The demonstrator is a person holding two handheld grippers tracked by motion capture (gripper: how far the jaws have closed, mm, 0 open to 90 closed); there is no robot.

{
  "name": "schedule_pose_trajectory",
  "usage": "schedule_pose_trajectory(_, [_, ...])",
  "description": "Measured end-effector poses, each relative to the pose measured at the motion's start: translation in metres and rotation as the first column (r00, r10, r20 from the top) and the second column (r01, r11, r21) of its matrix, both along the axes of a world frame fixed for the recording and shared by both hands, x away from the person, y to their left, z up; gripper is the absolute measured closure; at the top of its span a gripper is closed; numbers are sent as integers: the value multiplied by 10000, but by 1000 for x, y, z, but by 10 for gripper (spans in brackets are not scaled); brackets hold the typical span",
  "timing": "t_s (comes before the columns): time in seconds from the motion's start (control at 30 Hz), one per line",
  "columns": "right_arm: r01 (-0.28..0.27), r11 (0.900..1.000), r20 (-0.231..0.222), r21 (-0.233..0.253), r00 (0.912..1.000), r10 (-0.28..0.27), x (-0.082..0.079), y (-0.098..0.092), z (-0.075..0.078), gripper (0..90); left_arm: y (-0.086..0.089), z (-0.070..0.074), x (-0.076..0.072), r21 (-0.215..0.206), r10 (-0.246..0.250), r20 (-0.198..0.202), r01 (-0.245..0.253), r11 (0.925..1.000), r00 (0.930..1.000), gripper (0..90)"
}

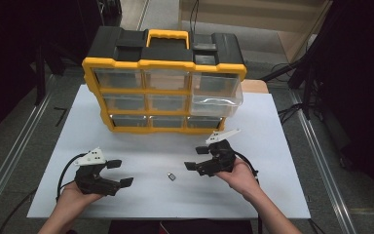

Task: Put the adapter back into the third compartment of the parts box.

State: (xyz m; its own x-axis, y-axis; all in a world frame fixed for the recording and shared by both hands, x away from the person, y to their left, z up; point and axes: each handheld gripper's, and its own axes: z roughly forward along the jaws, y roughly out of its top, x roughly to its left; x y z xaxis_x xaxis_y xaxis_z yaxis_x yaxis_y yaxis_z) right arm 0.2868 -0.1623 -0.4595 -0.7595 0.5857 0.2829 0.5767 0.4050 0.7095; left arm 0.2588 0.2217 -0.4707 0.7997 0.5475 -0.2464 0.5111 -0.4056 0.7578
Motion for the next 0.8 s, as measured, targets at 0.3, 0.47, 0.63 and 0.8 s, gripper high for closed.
schedule_pose_trajectory(0.3, [-199,9996,-90,-186,9998,197,3,19,-1,217,0,0,0,2,-1,-2,1,10000,10000,176])
schedule_pose_trajectory(0.47, [-328,9991,-166,-257,9993,324,4,29,-2,217,0,0,0,0,-5,-5,5,10000,10000,176])
schedule_pose_trajectory(0.63, [-375,9988,-180,-300,9992,370,5,36,-3,217,0,0,0,-1,-16,0,16,10000,10000,176])
schedule_pose_trajectory(0.8, [-463,9982,-187,-383,9988,456,5,41,-4,217,0,0,0,-6,-37,-12,37,10000,10000,176])
